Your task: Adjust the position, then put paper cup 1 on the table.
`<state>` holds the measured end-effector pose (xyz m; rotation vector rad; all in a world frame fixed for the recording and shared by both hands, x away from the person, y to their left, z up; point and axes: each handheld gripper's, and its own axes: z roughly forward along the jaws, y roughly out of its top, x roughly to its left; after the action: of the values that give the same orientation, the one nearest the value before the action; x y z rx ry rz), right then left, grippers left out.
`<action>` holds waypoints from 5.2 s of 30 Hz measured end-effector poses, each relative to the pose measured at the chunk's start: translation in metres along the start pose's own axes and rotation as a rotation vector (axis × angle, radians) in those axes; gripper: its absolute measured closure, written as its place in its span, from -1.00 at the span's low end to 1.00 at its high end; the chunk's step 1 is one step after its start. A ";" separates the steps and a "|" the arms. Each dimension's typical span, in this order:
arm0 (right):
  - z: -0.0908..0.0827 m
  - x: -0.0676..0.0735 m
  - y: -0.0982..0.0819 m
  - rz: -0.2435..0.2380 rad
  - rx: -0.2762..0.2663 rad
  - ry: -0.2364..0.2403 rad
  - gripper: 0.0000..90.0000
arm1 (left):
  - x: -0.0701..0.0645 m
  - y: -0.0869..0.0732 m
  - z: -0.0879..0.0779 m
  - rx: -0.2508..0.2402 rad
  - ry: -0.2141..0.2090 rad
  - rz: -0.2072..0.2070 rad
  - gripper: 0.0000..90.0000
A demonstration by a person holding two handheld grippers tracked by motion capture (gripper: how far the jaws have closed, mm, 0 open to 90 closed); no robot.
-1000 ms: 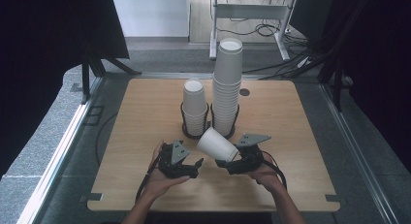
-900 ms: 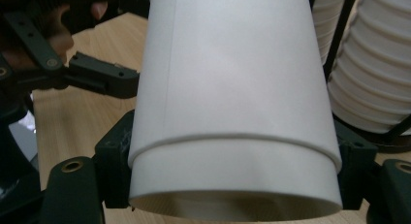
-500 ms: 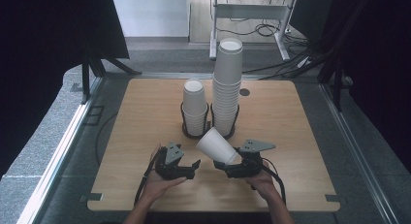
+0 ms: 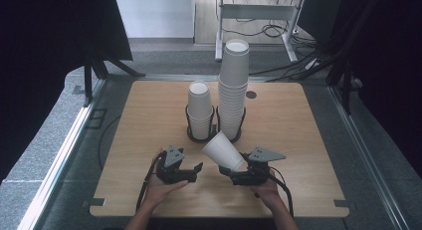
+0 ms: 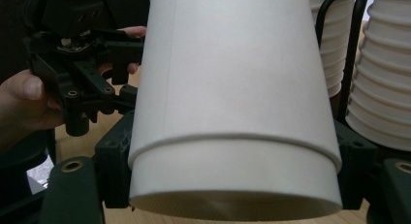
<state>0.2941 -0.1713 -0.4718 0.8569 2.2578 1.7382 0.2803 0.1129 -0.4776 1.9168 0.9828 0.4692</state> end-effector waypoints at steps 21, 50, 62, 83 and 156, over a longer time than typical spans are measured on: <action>-0.010 -0.005 -0.003 0.014 -0.114 -0.016 -0.46 | -0.006 -0.002 0.006 -0.013 -0.123 -0.111 -0.68; 0.011 0.019 -0.016 -0.092 -0.120 -0.010 -0.46 | 0.009 0.001 -0.002 -0.183 -0.489 -0.421 -0.86; 0.032 0.044 -0.024 -0.212 -0.072 -0.030 -0.45 | 0.007 0.003 0.005 -0.213 -0.557 -0.508 -0.90; 0.038 0.046 -0.029 -0.231 -0.022 -0.022 -0.48 | 0.002 0.001 0.007 -0.225 -0.539 -0.478 -0.74; 0.036 0.033 -0.032 -0.180 0.099 -0.107 -0.64 | 0.035 0.010 -0.039 -0.266 0.021 -0.174 -0.73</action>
<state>0.2730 -0.1285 -0.5061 0.7207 2.2878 1.4804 0.2809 0.1592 -0.4508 1.5782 1.0356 0.4925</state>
